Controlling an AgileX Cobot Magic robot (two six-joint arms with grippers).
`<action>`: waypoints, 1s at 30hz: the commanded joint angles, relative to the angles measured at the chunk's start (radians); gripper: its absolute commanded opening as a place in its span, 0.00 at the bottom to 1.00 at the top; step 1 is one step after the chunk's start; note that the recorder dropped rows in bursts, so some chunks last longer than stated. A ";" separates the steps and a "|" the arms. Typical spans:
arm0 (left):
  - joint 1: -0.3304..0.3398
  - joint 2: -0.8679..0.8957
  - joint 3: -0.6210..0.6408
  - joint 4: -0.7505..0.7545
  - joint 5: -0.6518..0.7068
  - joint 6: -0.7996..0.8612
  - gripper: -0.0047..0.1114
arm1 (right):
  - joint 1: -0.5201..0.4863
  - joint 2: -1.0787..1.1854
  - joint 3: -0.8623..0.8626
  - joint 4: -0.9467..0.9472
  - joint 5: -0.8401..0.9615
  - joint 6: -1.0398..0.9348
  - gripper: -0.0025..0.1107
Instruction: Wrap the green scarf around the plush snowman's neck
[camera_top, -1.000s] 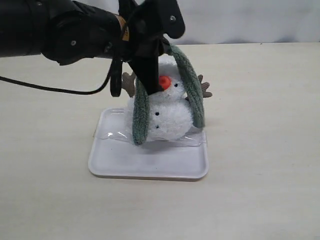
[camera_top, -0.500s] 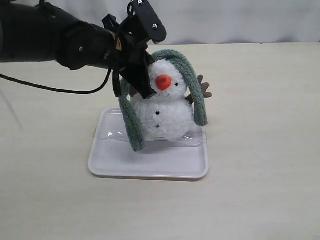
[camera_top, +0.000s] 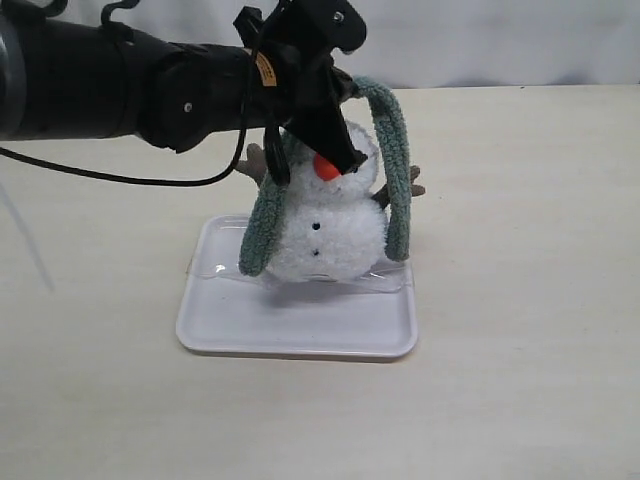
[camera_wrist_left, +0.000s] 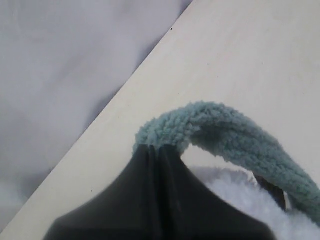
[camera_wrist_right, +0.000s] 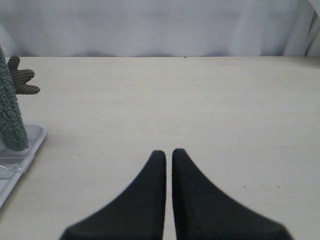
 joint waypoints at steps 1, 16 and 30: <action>0.025 0.002 0.000 0.005 0.072 -0.006 0.04 | -0.002 -0.002 0.000 -0.004 0.004 -0.005 0.06; 0.084 0.002 0.000 -0.008 0.132 -0.006 0.07 | -0.002 -0.002 0.000 -0.004 0.004 -0.005 0.06; 0.066 -0.010 0.000 -0.133 0.208 0.001 0.38 | -0.002 -0.002 0.000 -0.004 0.004 -0.005 0.06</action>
